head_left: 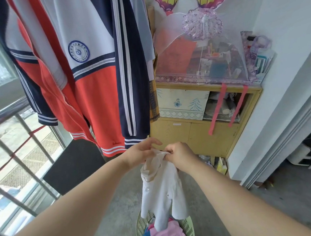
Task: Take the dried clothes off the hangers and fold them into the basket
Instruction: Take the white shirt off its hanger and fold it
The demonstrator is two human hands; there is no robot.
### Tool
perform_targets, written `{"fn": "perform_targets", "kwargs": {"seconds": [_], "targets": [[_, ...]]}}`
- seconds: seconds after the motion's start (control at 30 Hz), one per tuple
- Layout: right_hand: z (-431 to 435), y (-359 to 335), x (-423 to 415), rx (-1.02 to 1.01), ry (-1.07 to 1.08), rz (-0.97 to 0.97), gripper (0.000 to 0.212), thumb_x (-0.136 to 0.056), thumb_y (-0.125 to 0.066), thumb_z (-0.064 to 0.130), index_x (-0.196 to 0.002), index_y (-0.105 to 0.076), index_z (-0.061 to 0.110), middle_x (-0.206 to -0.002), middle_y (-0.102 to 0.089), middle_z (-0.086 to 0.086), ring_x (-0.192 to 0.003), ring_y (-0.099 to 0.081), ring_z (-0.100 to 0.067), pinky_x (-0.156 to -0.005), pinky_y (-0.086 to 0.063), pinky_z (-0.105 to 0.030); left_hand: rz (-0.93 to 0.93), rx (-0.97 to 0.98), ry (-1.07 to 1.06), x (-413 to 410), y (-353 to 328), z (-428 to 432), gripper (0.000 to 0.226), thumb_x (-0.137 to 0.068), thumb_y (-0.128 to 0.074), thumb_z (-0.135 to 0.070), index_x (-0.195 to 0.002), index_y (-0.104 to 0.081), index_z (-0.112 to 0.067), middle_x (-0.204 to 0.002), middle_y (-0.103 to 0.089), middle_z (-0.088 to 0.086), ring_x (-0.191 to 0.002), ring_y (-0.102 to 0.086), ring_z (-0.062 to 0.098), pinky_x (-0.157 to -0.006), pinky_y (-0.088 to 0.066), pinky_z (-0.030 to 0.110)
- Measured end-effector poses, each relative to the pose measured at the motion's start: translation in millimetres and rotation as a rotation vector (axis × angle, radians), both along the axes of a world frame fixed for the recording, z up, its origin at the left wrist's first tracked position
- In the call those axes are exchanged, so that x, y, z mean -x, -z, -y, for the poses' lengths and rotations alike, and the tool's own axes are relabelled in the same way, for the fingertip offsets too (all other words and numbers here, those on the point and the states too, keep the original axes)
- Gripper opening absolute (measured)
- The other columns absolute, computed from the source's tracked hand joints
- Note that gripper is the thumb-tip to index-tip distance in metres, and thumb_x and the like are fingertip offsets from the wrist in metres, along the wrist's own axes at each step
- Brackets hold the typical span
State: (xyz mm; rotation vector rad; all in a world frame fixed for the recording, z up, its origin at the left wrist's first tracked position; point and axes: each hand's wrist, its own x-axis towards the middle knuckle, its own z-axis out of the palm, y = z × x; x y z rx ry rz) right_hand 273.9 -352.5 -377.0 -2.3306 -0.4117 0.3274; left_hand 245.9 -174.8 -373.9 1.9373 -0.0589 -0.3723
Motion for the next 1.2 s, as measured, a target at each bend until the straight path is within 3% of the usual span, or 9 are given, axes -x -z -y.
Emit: {"fn": "perform_targets", "kwargs": {"seconds": [0.1, 0.23, 0.33, 0.53, 0.73, 0.8, 0.93, 1.03, 1.2], "targets": [[-2, -2, 1, -0.006, -0.005, 0.000, 0.008, -0.086, -0.064, 0.024, -0.079, -0.068, 0.025, -0.071, -0.062, 0.002, -0.065, -0.056, -0.018, -0.060, -0.045, -0.030, 0.214, -0.438, 0.121, 0, 3, 5, 0.061, -0.065, -0.078, -0.045, -0.114, -0.044, -0.036, -0.110, -0.057, -0.007, -0.097, -0.056, 0.013, -0.086, -0.045, 0.027], [-2, -5, -3, 0.018, -0.031, 0.007, 0.019, -0.084, -0.068, 0.026, -0.067, -0.060, 0.028, -0.063, -0.054, 0.006, -0.058, -0.050, -0.013, -0.054, -0.038, -0.026, 0.441, -0.615, 0.035, -3, 1, 11, 0.036, -0.076, -0.068, -0.021, -0.108, -0.053, -0.022, -0.102, -0.062, -0.003, -0.093, -0.057, 0.019, -0.072, -0.041, 0.026], [3, -5, -8, 0.174, -0.099, 0.016, 0.001, -0.081, -0.067, 0.015, -0.081, -0.067, 0.015, -0.073, -0.061, -0.002, -0.068, -0.057, -0.021, -0.060, -0.045, -0.028, 0.421, -0.646, 0.028, -6, -4, 7, 0.031, -0.075, -0.064, -0.014, -0.104, -0.058, -0.021, -0.097, -0.063, -0.003, -0.084, -0.054, 0.016, -0.066, -0.035, 0.024], [24, 7, -14, 0.439, -0.186, -0.059, 0.026, -0.082, -0.068, 0.017, -0.108, -0.065, 0.010, -0.102, -0.065, -0.008, -0.072, -0.056, -0.019, -0.064, -0.048, -0.030, 0.434, -0.640, 0.011, -12, -15, -8, 0.033, -0.076, -0.057, -0.004, -0.104, -0.062, -0.022, -0.094, -0.058, -0.015, -0.085, -0.052, 0.006, -0.066, -0.034, 0.009], [22, 18, -15, 0.347, -0.186, -0.091, 0.020, -0.078, -0.076, 0.028, -0.068, -0.061, 0.019, -0.078, -0.055, 0.004, -0.076, -0.051, -0.016, -0.062, -0.038, -0.027, 0.474, -0.642, 0.014, -11, -18, -11, 0.035, -0.076, -0.054, -0.002, -0.103, -0.063, -0.021, -0.093, -0.058, -0.016, -0.084, -0.052, 0.004, -0.067, -0.032, 0.007], [21, 25, -13, 0.281, -0.197, -0.068, 0.021, -0.079, -0.077, 0.030, -0.068, -0.061, 0.021, -0.103, -0.054, 0.003, -0.093, -0.052, -0.016, -0.079, -0.041, -0.024, 0.496, -0.639, 0.019, -11, -20, -13, 0.035, -0.075, -0.054, 0.000, -0.101, -0.064, -0.021, -0.091, -0.059, -0.015, -0.082, -0.053, 0.005, -0.066, -0.032, 0.004], [16, 27, -10, 0.204, -0.351, -0.009, 0.020, -0.076, -0.078, 0.030, -0.063, -0.063, 0.030, -0.150, -0.029, 0.021, -0.132, -0.031, -0.012, -0.112, -0.022, -0.030, 0.500, -0.614, 0.034, -7, -25, -15, 0.030, -0.074, -0.057, 0.001, -0.092, -0.067, -0.021, -0.078, -0.060, -0.017, -0.070, -0.053, -0.002, -0.062, -0.035, 0.002], [5, 22, -7, 0.245, -0.428, 0.041, 0.011, -0.075, -0.076, 0.031, -0.075, -0.070, 0.022, -0.147, -0.037, 0.019, -0.134, -0.022, -0.011, -0.113, -0.016, -0.039, 0.480, -0.569, 0.041, -4, -29, -12, 0.028, -0.073, -0.057, 0.001, -0.084, -0.067, -0.022, -0.069, -0.060, -0.018, -0.066, -0.054, -0.008, -0.058, -0.037, 0.004], [-8, 11, -5, 0.529, -0.444, 0.079, 0.037, -0.084, -0.064, 0.038, -0.057, -0.045, 0.022, -0.096, -0.051, -0.001, -0.113, -0.038, -0.020, -0.099, -0.027, -0.039, 0.481, -0.612, 0.064, -4, -30, -10, 0.033, -0.072, -0.052, 0.003, -0.081, -0.067, -0.025, -0.070, -0.060, -0.019, -0.067, -0.055, -0.003, -0.058, -0.036, 0.004]]}}
